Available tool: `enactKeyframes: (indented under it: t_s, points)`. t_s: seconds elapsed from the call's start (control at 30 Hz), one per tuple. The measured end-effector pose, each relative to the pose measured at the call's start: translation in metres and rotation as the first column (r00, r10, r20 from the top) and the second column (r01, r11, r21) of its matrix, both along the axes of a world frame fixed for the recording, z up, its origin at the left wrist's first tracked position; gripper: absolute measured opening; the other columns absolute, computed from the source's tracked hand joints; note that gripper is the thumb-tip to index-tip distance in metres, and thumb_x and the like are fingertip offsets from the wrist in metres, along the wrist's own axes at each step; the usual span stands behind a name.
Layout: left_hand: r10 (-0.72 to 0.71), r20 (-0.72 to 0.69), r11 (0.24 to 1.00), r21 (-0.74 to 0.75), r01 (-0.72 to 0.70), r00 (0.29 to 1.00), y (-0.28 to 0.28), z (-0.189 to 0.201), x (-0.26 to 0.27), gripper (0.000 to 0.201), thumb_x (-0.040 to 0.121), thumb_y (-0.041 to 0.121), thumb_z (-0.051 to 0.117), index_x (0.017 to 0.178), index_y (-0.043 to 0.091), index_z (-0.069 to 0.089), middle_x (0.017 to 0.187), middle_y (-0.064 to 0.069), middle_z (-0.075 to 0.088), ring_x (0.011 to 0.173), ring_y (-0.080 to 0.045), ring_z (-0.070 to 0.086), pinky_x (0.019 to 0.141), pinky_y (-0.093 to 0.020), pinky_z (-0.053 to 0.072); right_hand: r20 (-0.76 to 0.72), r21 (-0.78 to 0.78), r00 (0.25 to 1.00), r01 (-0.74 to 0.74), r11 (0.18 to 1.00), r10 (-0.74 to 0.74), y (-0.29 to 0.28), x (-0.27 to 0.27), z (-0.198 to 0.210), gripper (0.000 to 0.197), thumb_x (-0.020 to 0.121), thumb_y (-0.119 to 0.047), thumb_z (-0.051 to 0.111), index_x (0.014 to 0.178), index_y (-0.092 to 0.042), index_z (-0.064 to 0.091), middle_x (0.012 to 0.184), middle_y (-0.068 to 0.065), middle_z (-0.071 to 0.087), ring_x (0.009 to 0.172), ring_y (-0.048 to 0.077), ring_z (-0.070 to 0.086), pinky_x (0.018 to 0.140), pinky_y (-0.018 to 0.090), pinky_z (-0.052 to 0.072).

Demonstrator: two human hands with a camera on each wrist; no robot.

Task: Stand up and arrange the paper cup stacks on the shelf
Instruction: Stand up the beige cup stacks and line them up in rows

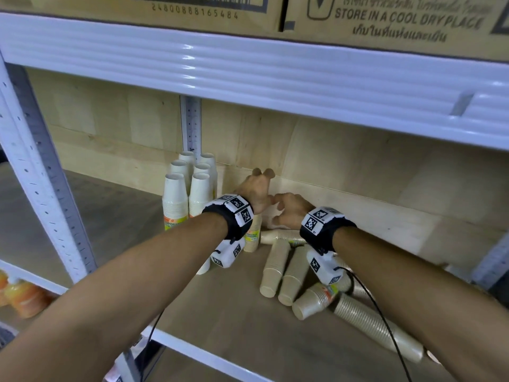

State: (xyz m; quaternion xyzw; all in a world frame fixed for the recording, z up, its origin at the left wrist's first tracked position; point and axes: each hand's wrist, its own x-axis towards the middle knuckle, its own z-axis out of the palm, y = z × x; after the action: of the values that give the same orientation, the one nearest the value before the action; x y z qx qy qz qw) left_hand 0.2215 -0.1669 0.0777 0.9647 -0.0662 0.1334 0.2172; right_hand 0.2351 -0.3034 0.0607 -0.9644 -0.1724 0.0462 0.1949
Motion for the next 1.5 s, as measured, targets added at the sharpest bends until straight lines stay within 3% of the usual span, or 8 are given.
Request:
enactKeyframes:
  t_s: [0.23, 0.33, 0.47, 0.67, 0.77, 0.93, 1.13, 1.5]
  points:
    - [-0.057, -0.013, 0.997, -0.055, 0.056, 0.998, -0.017, -0.012, -0.020, 0.055, 0.089, 0.018, 0.063, 0.140, 0.021, 0.042, 0.132, -0.008, 0.045, 0.115, -0.028, 0.056, 0.085, -0.028, 0.043, -0.031, -0.133, 0.999, 0.029, 0.991, -0.033, -0.032, -0.029, -0.010, 0.063, 0.072, -0.037, 0.078, 0.129, -0.027, 0.054, 0.123, 0.002, 0.059, 0.108, 0.020, 0.059, 0.093, 0.034, 0.049]
    - [-0.061, -0.082, 0.996, -0.067, 0.055, 0.995, -0.020, -0.028, -0.026, 0.057, 0.087, 0.024, 0.066, 0.139, 0.023, 0.042, 0.130, -0.007, 0.046, 0.115, -0.029, 0.056, 0.093, -0.034, 0.048, -0.058, -0.172, 0.998, 0.011, 0.985, -0.021, -0.043, -0.048, -0.020, 0.065, 0.071, -0.037, 0.079, 0.130, -0.024, 0.055, 0.121, 0.002, 0.060, 0.110, 0.020, 0.059, 0.094, 0.035, 0.049]
    - [-0.083, -0.194, 0.994, -0.083, 0.068, 0.978, -0.024, -0.054, -0.037, 0.059, 0.087, 0.027, 0.067, 0.139, 0.024, 0.041, 0.132, -0.007, 0.046, 0.111, -0.026, 0.055, 0.086, -0.030, 0.046, -0.094, -0.122, 0.996, -0.014, 0.992, 0.003, -0.058, -0.071, -0.041, 0.059, 0.071, -0.038, 0.079, 0.125, -0.022, 0.060, 0.119, -0.001, 0.062, 0.111, 0.019, 0.061, 0.095, 0.035, 0.050]
    - [-0.098, -0.308, 0.993, -0.097, 0.071, 0.946, -0.024, -0.091, -0.052, 0.068, 0.084, 0.028, 0.072, 0.143, 0.021, 0.039, 0.142, -0.007, 0.043, 0.121, -0.026, 0.052, 0.092, -0.031, 0.045, -0.175, -0.095, 0.984, -0.039, 0.995, 0.022, -0.078, -0.094, -0.072, 0.055, 0.073, -0.037, 0.077, 0.124, -0.029, 0.058, 0.112, -0.007, 0.060, 0.097, 0.010, 0.062, 0.076, 0.023, 0.049]
    - [-0.083, -0.357, 0.995, -0.078, 0.058, 0.930, -0.024, -0.105, -0.058, 0.074, 0.083, 0.032, 0.072, 0.146, 0.017, 0.035, 0.145, -0.006, 0.043, 0.126, -0.025, 0.049, 0.094, -0.031, 0.044, -0.166, -0.114, 0.986, -0.037, 0.993, 0.017, -0.087, -0.100, -0.085, 0.046, 0.060, -0.047, 0.080, 0.102, -0.038, 0.065, 0.096, -0.014, 0.069, 0.088, 0.007, 0.066, 0.071, 0.026, 0.052]
    - [-0.071, -0.406, 0.997, -0.045, 0.057, 0.911, -0.026, -0.123, -0.066, 0.081, 0.081, 0.042, 0.070, 0.148, 0.018, 0.031, 0.145, -0.006, 0.044, 0.127, -0.026, 0.049, 0.096, -0.036, 0.046, -0.170, -0.184, 0.984, -0.087, 0.979, 0.056, -0.094, -0.103, -0.101, 0.047, 0.064, -0.043, 0.083, 0.105, -0.027, 0.067, 0.089, -0.013, 0.062, 0.081, 0.008, 0.061, 0.065, 0.023, 0.043]
    - [-0.054, -0.369, 0.998, -0.009, 0.054, 0.928, -0.030, -0.135, -0.077, 0.075, 0.081, 0.038, 0.072, 0.144, 0.020, 0.036, 0.134, -0.003, 0.054, 0.118, -0.024, 0.055, 0.078, -0.027, 0.037, -0.075, -0.305, 0.991, -0.125, 0.944, 0.107, -0.089, -0.105, -0.114, 0.046, 0.062, -0.043, 0.080, 0.103, -0.027, 0.066, 0.099, -0.005, 0.051, 0.097, 0.020, 0.057, 0.080, 0.033, 0.049]
    - [-0.038, -0.405, 0.994, -0.108, -0.006, 0.913, -0.031, -0.145, -0.074, 0.081, 0.071, 0.027, 0.080, 0.140, 0.016, 0.039, 0.123, -0.005, 0.057, 0.109, -0.024, 0.057, 0.078, -0.029, 0.043, 0.036, -0.431, 0.984, -0.143, 0.891, 0.176, -0.086, -0.109, -0.128, 0.046, 0.078, -0.035, 0.071, 0.121, -0.029, 0.059, 0.117, 0.001, 0.051, 0.111, 0.024, 0.047, 0.095, 0.037, 0.036]
